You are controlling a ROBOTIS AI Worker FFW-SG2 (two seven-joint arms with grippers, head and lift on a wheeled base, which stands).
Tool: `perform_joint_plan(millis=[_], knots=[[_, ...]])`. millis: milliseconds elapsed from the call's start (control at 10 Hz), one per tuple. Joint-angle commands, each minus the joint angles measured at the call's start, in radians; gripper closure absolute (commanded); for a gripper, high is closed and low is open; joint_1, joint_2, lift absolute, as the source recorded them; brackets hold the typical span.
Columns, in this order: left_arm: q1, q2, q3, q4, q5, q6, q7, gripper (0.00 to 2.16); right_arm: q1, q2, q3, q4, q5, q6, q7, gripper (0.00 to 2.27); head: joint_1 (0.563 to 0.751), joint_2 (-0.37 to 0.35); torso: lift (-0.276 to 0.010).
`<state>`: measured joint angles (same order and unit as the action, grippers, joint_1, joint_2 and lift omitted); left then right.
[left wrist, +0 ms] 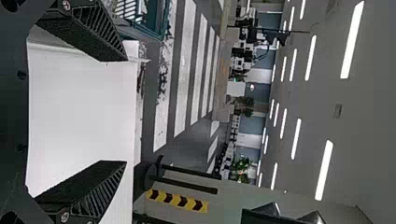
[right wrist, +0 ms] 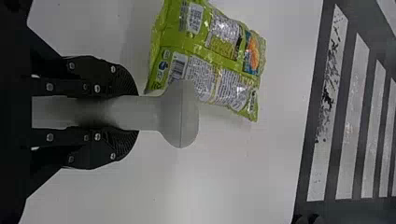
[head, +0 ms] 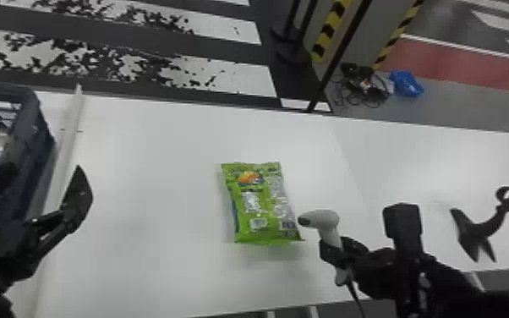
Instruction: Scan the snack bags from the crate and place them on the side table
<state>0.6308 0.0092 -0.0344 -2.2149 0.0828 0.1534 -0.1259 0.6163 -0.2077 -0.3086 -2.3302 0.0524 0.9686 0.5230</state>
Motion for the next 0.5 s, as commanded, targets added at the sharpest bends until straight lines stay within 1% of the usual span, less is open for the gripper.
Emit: perform_joint_plan(millis=[0, 400], knots=[[-0.006, 0.000, 0.004, 0.006, 0.003, 0.002, 0.002, 0.09, 0.002, 0.001, 0.031, -0.032, 0.004, 0.034, 0.000, 2.24, 0.695, -0.253, -0.094], [-0.025, 0.003, 0.005, 0.015, 0.008, 0.015, 0.000, 0.09, -0.010, -0.004, 0.083, -0.031, 0.041, 0.068, 0.003, 2.24, 0.695, -0.202, -0.094]])
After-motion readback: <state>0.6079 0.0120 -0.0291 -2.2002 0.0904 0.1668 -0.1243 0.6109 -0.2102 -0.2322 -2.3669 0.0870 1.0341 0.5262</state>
